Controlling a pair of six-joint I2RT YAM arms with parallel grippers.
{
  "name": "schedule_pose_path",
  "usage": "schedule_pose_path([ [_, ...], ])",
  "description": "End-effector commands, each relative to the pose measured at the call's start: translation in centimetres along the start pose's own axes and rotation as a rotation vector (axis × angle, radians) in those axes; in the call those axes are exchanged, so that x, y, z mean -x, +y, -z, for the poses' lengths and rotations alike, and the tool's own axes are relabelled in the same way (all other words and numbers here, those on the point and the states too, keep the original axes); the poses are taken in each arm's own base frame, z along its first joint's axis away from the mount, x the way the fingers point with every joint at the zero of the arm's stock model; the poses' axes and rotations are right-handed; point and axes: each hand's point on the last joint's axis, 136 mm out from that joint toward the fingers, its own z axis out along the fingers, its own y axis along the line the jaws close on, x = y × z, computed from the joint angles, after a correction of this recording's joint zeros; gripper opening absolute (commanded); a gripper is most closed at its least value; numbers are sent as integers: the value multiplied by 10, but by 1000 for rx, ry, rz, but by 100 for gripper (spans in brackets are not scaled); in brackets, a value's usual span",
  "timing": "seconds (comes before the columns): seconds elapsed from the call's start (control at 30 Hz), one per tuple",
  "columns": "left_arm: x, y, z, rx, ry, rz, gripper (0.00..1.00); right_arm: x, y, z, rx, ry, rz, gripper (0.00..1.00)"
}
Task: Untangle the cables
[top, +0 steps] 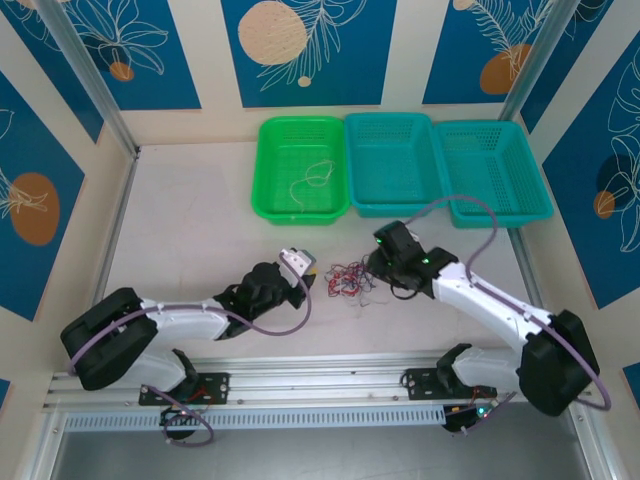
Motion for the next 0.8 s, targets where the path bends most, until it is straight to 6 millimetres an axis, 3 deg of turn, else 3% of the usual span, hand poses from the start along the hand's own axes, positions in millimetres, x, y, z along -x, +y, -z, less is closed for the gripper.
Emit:
schedule_pose_path([
  [0.0,7,1,-3,-2,-16,36,0,1,18,2,-41,-1,161,41],
  [0.03,6,1,-3,1,-11,31,0,-2,26,-1,-27,30,132,42],
  [0.1,4,3,-2,7,-4,28,0,-15,32,-16,-31,105,33,74],
  [0.13,4,2,-2,4,-3,25,0,-23,38,-26,-17,153,-6,80],
  [0.2,4,1,-1,-2,-5,21,0,-32,45,-42,-8,211,-44,83],
  [0.37,7,-1,5,-15,-15,0,0,-49,35,-80,-115,300,-84,84],
  [0.43,10,2,9,1,-29,-16,0,-52,23,-92,-172,312,-100,74],
  [0.5,13,10,17,39,-48,-24,0,-51,14,-99,-178,299,-133,44],
  [0.57,16,20,26,95,-63,-28,0,-46,3,-100,-185,277,-178,24],
  [0.67,18,46,46,228,-73,-10,0,-33,-22,-94,-226,231,-246,14],
  [0.77,12,91,77,439,-38,84,0,-18,-52,-82,-255,176,-314,7],
])
